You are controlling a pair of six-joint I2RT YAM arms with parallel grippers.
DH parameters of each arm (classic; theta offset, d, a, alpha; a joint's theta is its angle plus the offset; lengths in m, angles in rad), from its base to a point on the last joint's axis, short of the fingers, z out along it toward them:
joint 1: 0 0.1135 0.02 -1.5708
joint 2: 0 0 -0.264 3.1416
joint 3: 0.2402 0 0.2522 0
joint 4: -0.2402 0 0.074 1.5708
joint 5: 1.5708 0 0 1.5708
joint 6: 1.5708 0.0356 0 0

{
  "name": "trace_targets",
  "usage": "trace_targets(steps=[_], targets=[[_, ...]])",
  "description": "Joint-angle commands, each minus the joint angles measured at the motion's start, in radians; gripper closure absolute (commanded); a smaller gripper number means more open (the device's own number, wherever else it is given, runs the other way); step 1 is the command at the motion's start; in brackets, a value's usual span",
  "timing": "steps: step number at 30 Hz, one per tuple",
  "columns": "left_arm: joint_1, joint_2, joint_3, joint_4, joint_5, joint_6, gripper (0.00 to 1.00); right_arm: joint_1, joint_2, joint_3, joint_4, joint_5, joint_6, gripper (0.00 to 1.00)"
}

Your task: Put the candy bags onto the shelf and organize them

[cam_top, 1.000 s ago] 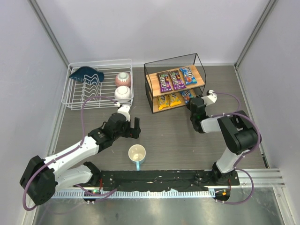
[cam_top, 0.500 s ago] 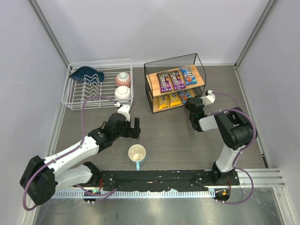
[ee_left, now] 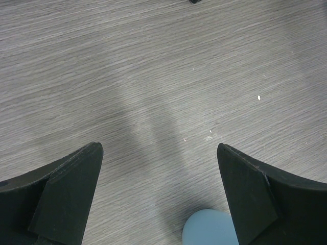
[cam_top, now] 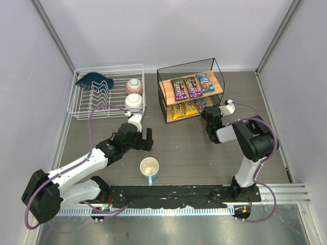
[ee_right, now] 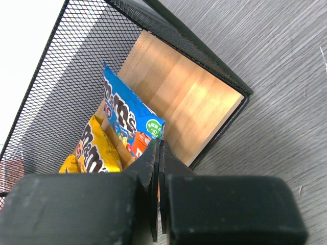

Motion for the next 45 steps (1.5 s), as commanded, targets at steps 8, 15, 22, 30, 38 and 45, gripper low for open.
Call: trace_targets(steps=[8, 15, 22, 30, 38, 45], targets=[[-0.003, -0.009, 0.022, 0.037, -0.013, -0.004, 0.00, -0.006, -0.010, -0.023, 0.053, 0.069, 0.044, 0.99], [-0.003, -0.008, 0.023, 0.035, -0.010, -0.003, 0.00, -0.006, 0.005, -0.015, 0.061, 0.054, 0.053, 0.95], [-0.003, -0.009, 0.022, 0.035, -0.012, -0.003, 0.00, -0.006, 0.016, -0.010, 0.058, 0.040, 0.058, 0.82], [-0.003, -0.012, 0.020, 0.035, -0.013, -0.003, 0.00, -0.010, 0.036, 0.010, 0.056, 0.023, 0.061, 0.81], [-0.003, -0.014, 0.017, 0.035, -0.015, -0.004, 0.00, -0.013, 0.043, 0.020, 0.055, 0.018, 0.065, 0.80], [-0.003, -0.014, 0.019, 0.032, -0.016, -0.004, 0.00, -0.020, 0.017, 0.001, 0.038, 0.020, 0.067, 0.65]])
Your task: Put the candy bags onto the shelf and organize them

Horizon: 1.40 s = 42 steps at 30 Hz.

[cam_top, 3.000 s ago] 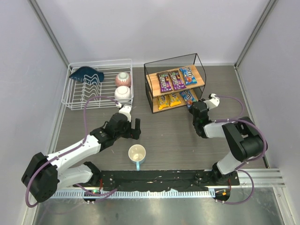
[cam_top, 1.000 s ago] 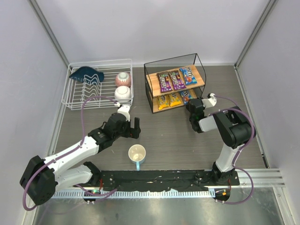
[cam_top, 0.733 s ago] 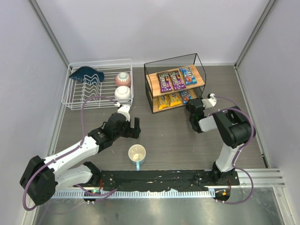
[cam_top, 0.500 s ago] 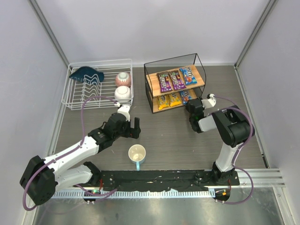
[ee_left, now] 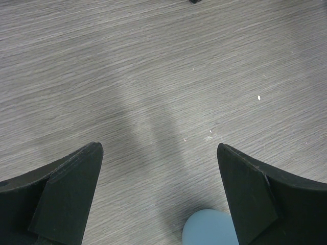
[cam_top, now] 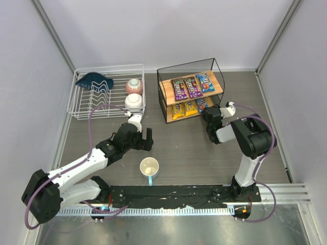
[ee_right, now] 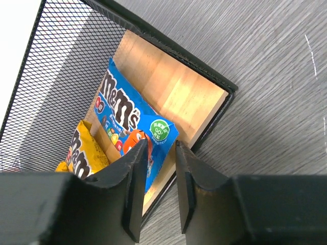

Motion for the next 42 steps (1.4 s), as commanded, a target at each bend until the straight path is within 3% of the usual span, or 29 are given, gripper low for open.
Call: trace_targets(steps=[1, 2, 3, 5, 20, 29, 33, 42], targets=[[-0.003, -0.017, 0.017, 0.034, -0.016, -0.004, 0.00, -0.007, -0.029, 0.001, 0.021, 0.015, 0.005, 0.62], [-0.003, -0.017, 0.017, 0.034, -0.016, -0.004, 0.00, -0.007, -0.040, -0.008, 0.021, 0.016, 0.005, 0.60], [-0.003, -0.018, 0.017, 0.033, -0.016, -0.004, 0.00, -0.007, -0.046, -0.011, 0.016, 0.013, 0.002, 0.48], [-0.003, -0.020, 0.019, 0.033, -0.016, -0.006, 0.00, -0.010, -0.058, -0.019, 0.012, 0.013, -0.003, 0.42], [-0.003, -0.083, 0.035, -0.007, -0.030, -0.025, 0.00, -0.015, -0.233, -0.172, -0.010, -0.063, -0.003, 0.37], [-0.003, -0.130, 0.107, -0.101, -0.037, -0.078, 0.00, -0.012, -0.558, -0.293, -0.305, -0.219, -0.018, 0.18], [-0.005, -0.158, 0.127, -0.154, -0.071, -0.105, 0.00, -0.010, -0.743, -0.329, -0.524, -0.272, -0.040, 0.03], [-0.003, -0.253, 0.132, -0.227, -0.109, -0.124, 0.00, -0.004, -1.167, -0.350, -0.899, -0.324, -0.074, 0.01]])
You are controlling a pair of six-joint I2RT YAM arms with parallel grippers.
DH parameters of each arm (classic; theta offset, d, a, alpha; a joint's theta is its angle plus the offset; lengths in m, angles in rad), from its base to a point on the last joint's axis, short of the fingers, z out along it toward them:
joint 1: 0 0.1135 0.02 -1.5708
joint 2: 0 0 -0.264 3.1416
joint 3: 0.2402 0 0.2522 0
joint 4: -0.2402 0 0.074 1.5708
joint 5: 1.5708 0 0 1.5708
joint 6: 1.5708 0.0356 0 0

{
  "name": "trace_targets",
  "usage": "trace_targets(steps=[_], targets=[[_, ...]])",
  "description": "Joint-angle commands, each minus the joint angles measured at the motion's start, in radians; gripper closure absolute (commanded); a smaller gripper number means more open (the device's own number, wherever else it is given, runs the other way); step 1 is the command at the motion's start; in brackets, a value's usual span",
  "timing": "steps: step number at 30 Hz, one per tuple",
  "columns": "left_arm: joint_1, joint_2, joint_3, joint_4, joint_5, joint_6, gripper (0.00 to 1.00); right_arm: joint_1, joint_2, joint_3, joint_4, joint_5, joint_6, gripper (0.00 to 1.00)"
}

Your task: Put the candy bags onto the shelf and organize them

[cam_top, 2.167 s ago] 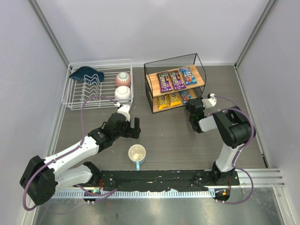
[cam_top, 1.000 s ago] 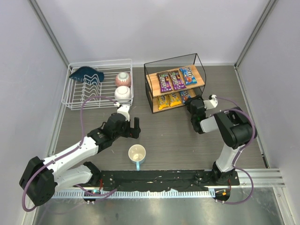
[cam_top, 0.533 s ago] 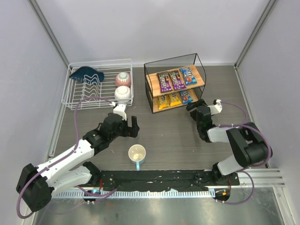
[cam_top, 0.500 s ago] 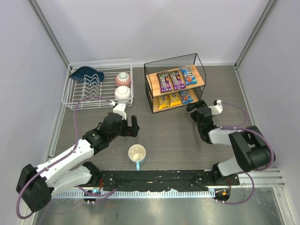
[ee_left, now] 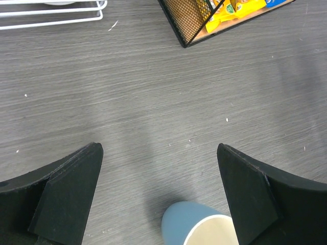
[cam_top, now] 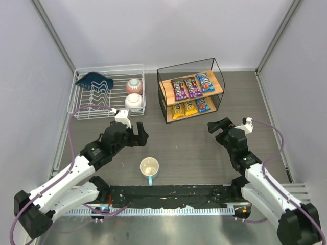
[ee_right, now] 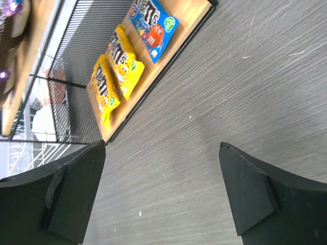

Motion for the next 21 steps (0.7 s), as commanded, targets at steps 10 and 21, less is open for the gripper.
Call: trace_targets(steps=[10, 21], targets=[[-0.005, -0.184, -0.029, -0.081, -0.151, -0.046, 0.00, 0.006, -0.390, -0.009, -0.371, -0.042, -0.062, 0.01], [-0.005, -0.263, -0.040, -0.102, -0.214, -0.057, 0.00, 0.006, -0.394, -0.013, -0.385, -0.043, -0.059, 0.01]])
